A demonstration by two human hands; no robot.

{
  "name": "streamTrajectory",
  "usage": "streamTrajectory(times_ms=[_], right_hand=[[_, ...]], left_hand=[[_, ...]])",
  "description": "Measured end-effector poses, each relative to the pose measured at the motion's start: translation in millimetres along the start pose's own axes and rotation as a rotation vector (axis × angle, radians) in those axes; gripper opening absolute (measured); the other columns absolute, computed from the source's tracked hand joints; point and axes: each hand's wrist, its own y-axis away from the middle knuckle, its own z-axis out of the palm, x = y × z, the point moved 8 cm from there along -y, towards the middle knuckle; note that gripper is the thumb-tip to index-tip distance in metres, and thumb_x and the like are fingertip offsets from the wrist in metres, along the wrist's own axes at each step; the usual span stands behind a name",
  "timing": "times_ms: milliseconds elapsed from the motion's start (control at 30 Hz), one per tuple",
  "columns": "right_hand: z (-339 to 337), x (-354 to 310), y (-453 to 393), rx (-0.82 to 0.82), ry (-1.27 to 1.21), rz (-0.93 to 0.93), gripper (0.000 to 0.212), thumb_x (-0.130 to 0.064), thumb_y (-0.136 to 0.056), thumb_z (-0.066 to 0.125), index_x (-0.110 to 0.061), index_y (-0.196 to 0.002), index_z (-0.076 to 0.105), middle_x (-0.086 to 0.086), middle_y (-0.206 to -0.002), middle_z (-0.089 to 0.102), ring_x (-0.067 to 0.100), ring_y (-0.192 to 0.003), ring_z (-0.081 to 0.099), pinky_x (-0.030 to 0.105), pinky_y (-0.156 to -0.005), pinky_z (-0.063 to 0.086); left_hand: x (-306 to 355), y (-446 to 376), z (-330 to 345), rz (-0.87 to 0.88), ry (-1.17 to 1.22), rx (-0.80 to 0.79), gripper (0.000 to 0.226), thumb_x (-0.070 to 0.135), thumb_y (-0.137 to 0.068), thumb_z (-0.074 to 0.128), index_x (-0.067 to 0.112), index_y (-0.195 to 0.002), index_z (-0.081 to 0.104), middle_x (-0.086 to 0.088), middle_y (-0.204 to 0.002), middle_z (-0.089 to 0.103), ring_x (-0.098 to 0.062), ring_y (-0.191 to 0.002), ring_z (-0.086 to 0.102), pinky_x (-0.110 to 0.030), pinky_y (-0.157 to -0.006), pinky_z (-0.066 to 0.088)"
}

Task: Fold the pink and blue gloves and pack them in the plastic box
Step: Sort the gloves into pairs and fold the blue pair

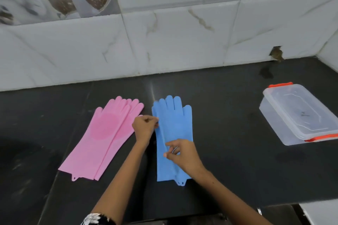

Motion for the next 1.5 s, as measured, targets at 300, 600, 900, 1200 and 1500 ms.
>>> streamTrajectory(times_ms=[300,600,900,1200,1500], right_hand=[[-75.1,29.0,-38.3,0.418,0.18,0.084,0.022,-0.027,-0.086,0.065,-0.013,-0.103,0.068,0.0,-0.096,0.069,0.012,-0.082,0.063,0.028,-0.076,0.051],[-79.9,30.2,-86.4,0.401,0.039,0.157,0.022,-0.016,-0.076,0.075,-0.006,-0.096,0.071,0.004,-0.085,0.071,0.018,-0.081,0.068,0.04,-0.077,0.059],[-69.6,30.4,-63.6,0.328,0.12,0.108,0.022,-0.018,-0.077,0.075,-0.013,-0.099,0.071,-0.007,-0.082,0.07,0.007,-0.076,0.066,0.029,-0.077,0.056],[-58.9,57.2,6.3,0.2,0.102,0.179,0.016,-0.023,-0.072,0.08,-0.017,-0.086,0.072,-0.007,-0.075,0.07,0.005,-0.069,0.067,0.026,-0.064,0.058],[-53.2,48.7,12.6,0.233,-0.069,0.199,0.019,-0.013,-0.074,0.078,-0.008,-0.091,0.072,0.001,-0.081,0.072,0.009,-0.074,0.07,0.019,-0.056,0.057]], left_hand=[[-12.3,-6.5,2.9,0.034,-0.091,0.0,0.011,0.01,-0.079,0.075,-0.001,-0.077,0.074,-0.012,-0.073,0.072,-0.029,-0.069,0.067,-0.043,-0.076,0.058],[-1.6,-14.4,-2.8,0.135,-0.083,0.029,0.011,0.01,-0.079,0.075,0.005,-0.089,0.074,0.002,-0.073,0.069,-0.012,-0.069,0.066,-0.024,-0.072,0.055],[-15.7,-2.5,-6.4,0.077,-0.105,-0.032,0.015,0.01,-0.081,0.074,0.003,-0.094,0.074,-0.009,-0.087,0.075,-0.012,-0.072,0.067,-0.025,-0.074,0.057],[-36.7,64.2,-20.4,0.065,-0.199,-0.15,0.025,0.005,-0.069,0.083,0.017,-0.086,0.07,0.005,-0.076,0.067,-0.009,-0.071,0.063,-0.005,-0.063,0.049],[-26.8,58.0,-33.3,0.08,-0.188,-0.101,0.016,0.001,-0.077,0.075,0.009,-0.09,0.075,0.01,-0.077,0.069,-0.003,-0.072,0.066,-0.006,-0.064,0.051]])
